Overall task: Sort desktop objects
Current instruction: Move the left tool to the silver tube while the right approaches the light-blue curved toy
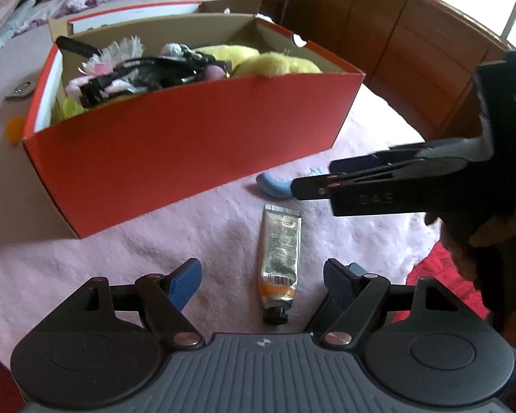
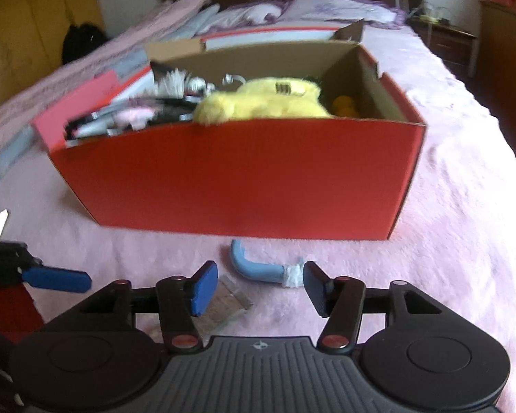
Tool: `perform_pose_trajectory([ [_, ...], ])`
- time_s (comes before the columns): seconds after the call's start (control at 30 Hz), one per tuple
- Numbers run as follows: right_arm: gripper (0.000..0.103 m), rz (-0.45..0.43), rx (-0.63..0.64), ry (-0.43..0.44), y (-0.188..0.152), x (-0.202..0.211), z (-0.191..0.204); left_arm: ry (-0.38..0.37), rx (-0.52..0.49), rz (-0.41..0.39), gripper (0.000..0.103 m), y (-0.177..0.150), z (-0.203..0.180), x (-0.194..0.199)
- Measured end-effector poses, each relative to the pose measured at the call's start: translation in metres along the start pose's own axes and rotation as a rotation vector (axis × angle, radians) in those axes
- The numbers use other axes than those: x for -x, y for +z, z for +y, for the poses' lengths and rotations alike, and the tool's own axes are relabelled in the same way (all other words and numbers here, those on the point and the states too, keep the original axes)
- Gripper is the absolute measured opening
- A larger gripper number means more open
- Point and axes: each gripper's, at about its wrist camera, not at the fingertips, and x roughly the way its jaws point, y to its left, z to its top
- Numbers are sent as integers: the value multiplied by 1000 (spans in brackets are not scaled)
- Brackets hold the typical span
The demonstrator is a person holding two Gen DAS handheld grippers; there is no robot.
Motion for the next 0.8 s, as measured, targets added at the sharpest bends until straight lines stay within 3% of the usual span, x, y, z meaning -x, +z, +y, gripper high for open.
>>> perform_pose_trajectory([
  [0.13, 58, 32, 38, 32, 6, -17, -1, -14, -17, 0, 78, 1, 1, -11],
  [0.33, 61, 54, 177, 2, 10, -34, 9, -5, -22, 31, 78, 3, 2, -34],
  [0.57, 61, 51, 203, -23, -1, -34, 8, 10, -71, 63, 82, 2, -5, -53],
  [0.63, 55, 54, 186, -30, -3, -30, 6, 30, -108, 63, 82, 3, -9, -57],
  [0.8, 53, 72, 113, -32, -8, -12, 0, 86, -138, 54, 67, 3, -10, -56],
])
